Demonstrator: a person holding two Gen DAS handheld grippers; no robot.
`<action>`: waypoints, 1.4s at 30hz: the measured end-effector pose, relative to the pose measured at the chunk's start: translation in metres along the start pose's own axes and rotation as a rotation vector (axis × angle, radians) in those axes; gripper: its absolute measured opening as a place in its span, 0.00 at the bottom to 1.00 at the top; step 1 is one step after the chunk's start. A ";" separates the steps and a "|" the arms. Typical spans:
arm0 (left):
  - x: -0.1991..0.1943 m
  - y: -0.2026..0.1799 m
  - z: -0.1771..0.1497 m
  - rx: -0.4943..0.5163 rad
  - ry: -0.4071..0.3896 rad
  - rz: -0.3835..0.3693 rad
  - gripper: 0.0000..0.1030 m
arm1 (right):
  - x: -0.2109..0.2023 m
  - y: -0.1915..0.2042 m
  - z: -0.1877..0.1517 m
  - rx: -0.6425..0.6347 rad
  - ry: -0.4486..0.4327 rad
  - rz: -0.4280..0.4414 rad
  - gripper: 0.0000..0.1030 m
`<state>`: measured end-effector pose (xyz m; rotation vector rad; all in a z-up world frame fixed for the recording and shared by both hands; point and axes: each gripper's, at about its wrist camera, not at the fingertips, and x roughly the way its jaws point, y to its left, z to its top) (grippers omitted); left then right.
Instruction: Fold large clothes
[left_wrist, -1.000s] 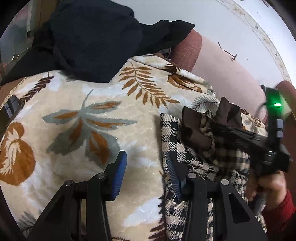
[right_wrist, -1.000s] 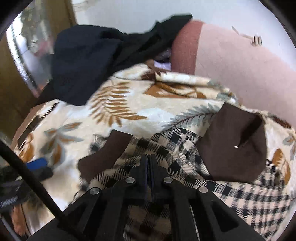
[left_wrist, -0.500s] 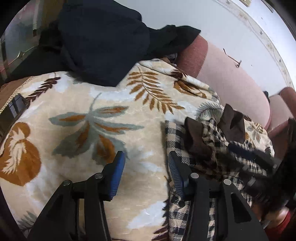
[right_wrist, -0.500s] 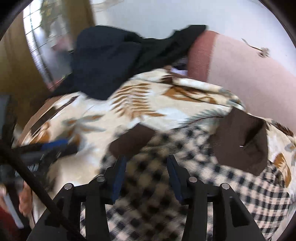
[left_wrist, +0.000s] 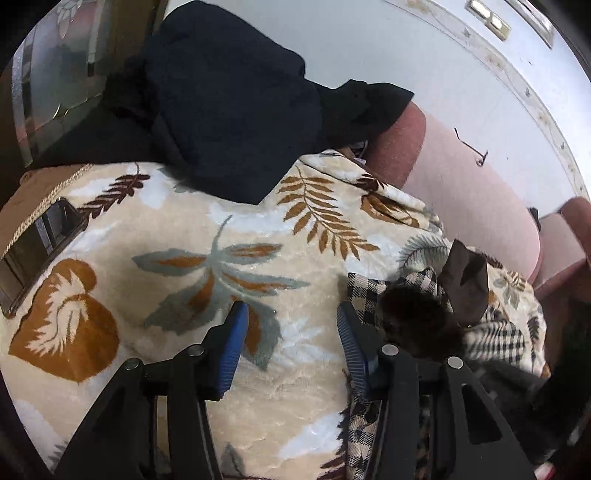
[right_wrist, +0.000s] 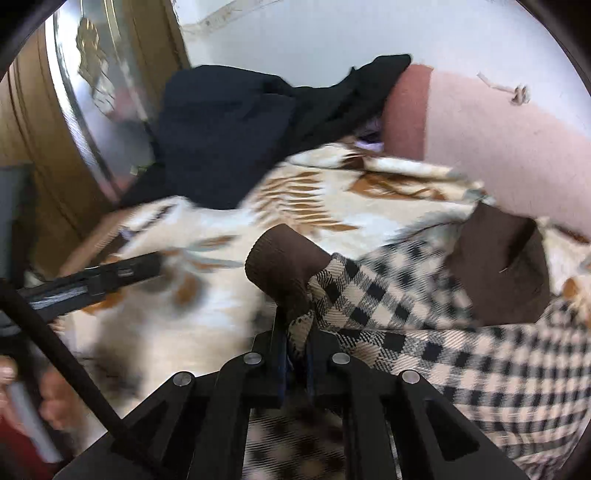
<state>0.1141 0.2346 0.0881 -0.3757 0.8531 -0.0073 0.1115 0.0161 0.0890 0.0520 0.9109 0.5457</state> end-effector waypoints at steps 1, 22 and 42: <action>0.001 0.001 0.000 -0.008 0.003 -0.001 0.48 | 0.011 0.002 -0.004 0.002 0.036 0.010 0.12; 0.074 -0.093 -0.064 0.272 0.135 0.011 0.50 | -0.081 -0.294 -0.091 0.475 0.069 -0.573 0.15; 0.074 -0.095 -0.065 0.296 0.180 0.032 0.55 | -0.057 -0.219 -0.073 0.374 0.098 -0.459 0.24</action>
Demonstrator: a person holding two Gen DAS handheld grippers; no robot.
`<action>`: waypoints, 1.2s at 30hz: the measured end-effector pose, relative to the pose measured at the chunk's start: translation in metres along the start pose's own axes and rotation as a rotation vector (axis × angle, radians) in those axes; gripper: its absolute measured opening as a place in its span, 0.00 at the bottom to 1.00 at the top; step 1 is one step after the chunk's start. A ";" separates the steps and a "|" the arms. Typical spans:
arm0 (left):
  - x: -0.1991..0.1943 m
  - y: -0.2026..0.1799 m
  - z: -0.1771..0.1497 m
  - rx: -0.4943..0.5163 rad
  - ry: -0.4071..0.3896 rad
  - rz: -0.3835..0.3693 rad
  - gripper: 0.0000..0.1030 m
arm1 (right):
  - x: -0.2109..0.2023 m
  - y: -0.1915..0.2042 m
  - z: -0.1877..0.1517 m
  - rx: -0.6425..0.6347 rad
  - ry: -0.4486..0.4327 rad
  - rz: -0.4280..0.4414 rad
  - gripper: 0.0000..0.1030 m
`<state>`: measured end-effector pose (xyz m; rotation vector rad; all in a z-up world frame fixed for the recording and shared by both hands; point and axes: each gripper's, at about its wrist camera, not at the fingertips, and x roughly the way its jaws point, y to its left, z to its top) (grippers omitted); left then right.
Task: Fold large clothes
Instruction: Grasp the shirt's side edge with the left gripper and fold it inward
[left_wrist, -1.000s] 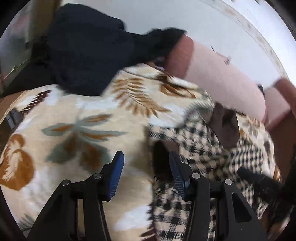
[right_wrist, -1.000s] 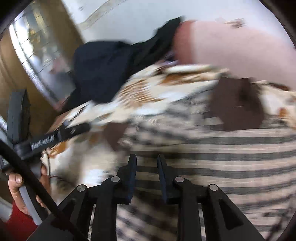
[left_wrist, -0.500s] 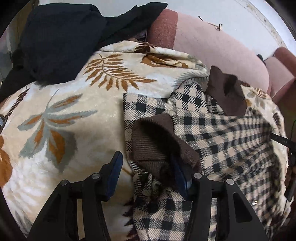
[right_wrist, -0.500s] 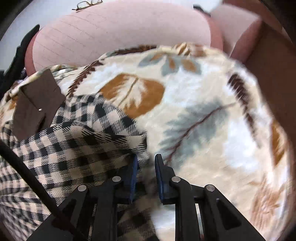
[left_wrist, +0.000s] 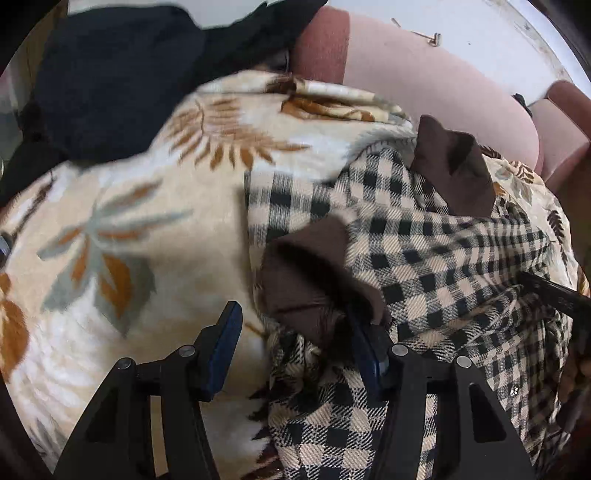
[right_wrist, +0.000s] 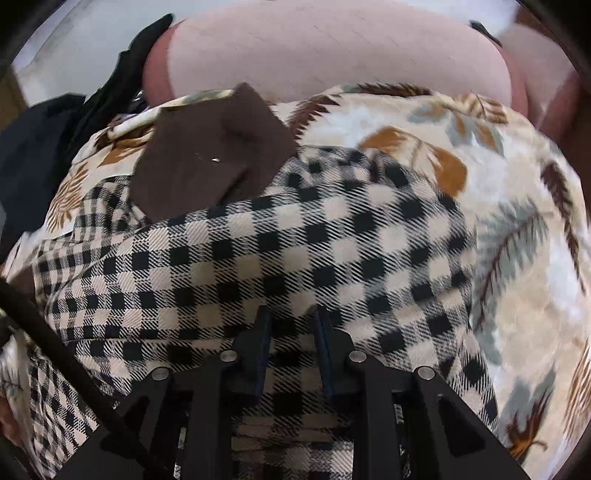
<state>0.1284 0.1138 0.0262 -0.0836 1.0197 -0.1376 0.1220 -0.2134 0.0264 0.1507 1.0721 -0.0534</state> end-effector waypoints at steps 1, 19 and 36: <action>-0.004 0.002 0.000 -0.013 -0.007 -0.006 0.54 | -0.006 -0.003 0.000 -0.005 0.005 -0.024 0.24; -0.077 0.005 -0.092 0.007 0.054 -0.087 0.52 | -0.132 -0.094 -0.213 0.012 0.230 0.032 0.42; -0.147 0.051 -0.191 -0.113 -0.012 -0.176 0.27 | -0.191 -0.190 -0.251 0.247 0.036 0.109 0.53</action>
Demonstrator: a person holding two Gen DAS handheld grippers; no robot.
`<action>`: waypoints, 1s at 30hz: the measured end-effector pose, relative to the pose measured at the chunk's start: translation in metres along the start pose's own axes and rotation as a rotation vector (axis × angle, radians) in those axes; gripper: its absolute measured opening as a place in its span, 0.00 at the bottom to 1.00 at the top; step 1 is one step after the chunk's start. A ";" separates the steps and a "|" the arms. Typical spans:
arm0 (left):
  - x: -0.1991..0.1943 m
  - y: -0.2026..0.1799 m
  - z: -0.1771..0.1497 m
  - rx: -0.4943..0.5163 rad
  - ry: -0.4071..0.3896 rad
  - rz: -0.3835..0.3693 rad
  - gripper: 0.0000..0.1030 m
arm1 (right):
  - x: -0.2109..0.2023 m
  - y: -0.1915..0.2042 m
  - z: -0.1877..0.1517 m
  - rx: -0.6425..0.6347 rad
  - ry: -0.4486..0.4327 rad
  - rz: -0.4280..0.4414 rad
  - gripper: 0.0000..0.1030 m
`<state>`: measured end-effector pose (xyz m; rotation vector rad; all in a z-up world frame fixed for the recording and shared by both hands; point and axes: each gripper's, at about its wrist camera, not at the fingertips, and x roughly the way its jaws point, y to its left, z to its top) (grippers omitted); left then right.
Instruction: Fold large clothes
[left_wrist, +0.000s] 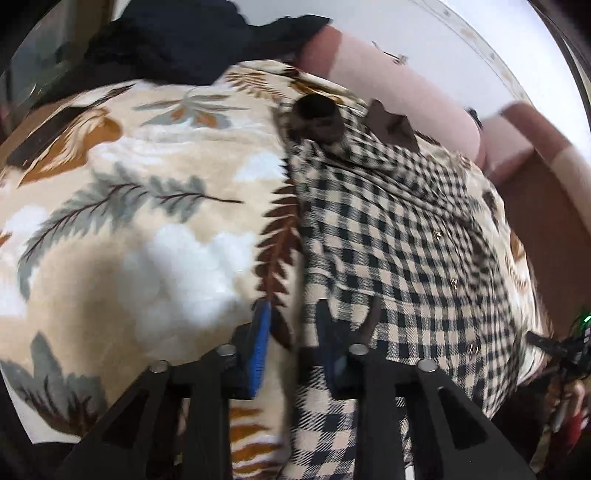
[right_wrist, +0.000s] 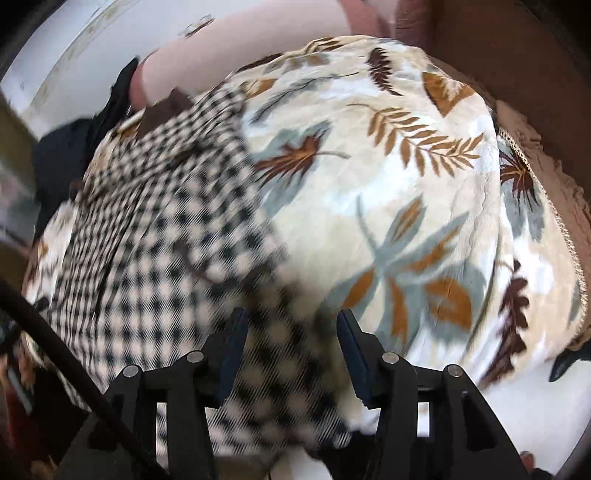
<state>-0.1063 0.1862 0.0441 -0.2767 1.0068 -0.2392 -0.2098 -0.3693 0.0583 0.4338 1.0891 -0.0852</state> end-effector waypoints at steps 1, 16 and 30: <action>0.000 0.004 0.000 -0.023 0.002 -0.003 0.29 | 0.010 0.002 0.002 0.031 0.010 0.033 0.53; 0.009 -0.005 -0.054 -0.080 0.073 -0.132 0.29 | 0.028 -0.003 -0.041 0.157 0.063 0.319 0.54; 0.000 -0.020 -0.090 -0.034 0.090 -0.122 0.32 | 0.023 0.002 -0.071 0.177 0.084 0.405 0.53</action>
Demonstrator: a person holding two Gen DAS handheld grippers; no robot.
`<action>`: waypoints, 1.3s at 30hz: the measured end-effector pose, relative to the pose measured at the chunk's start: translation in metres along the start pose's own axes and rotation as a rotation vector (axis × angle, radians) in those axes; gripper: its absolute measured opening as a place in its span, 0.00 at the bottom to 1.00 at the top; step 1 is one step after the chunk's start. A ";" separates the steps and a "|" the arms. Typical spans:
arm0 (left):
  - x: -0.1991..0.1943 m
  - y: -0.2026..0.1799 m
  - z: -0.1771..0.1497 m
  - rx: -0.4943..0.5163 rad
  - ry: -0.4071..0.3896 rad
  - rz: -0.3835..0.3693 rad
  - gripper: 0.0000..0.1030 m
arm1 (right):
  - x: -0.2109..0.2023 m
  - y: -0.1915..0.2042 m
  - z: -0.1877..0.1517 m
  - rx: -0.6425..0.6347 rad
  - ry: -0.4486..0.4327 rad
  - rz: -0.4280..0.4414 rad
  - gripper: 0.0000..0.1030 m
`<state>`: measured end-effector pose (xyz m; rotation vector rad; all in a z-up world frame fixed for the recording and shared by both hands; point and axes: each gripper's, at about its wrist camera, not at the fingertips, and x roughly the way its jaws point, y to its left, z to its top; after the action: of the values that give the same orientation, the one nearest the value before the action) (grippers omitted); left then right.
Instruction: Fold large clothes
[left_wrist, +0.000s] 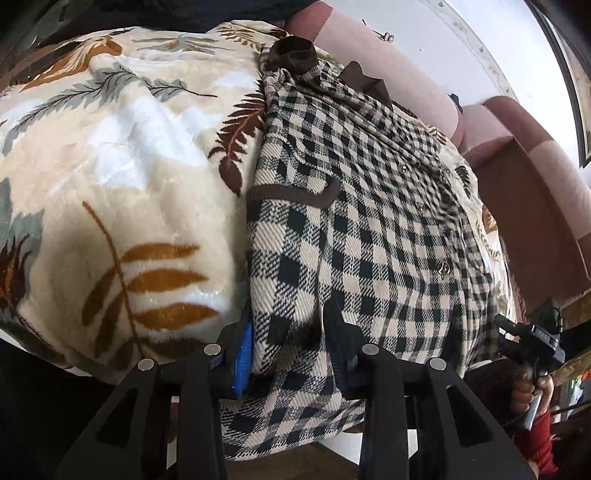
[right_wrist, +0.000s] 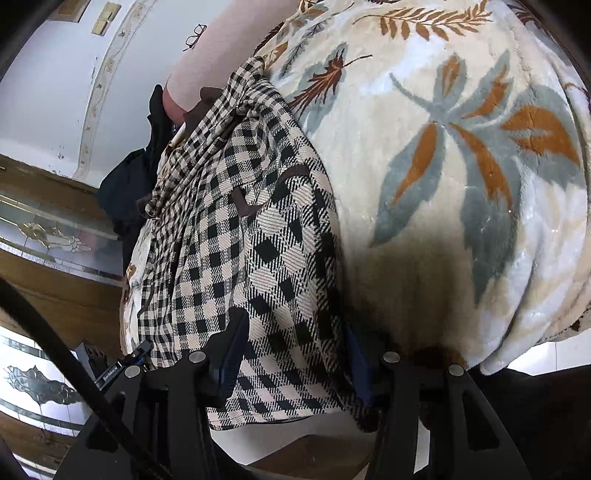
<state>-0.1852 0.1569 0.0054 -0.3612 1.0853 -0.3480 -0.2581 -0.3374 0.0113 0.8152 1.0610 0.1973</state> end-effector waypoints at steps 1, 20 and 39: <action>0.000 0.000 -0.001 0.001 0.004 0.000 0.32 | 0.000 0.000 -0.001 -0.001 0.002 -0.002 0.53; 0.002 -0.002 -0.028 0.002 0.041 0.020 0.43 | 0.001 0.001 -0.022 -0.027 0.041 -0.031 0.28; -0.036 -0.003 -0.036 -0.041 0.058 -0.003 0.06 | -0.012 0.029 -0.029 -0.132 0.015 -0.052 0.15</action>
<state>-0.2334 0.1660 0.0202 -0.3920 1.1497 -0.3410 -0.2819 -0.3087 0.0322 0.6676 1.0708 0.2274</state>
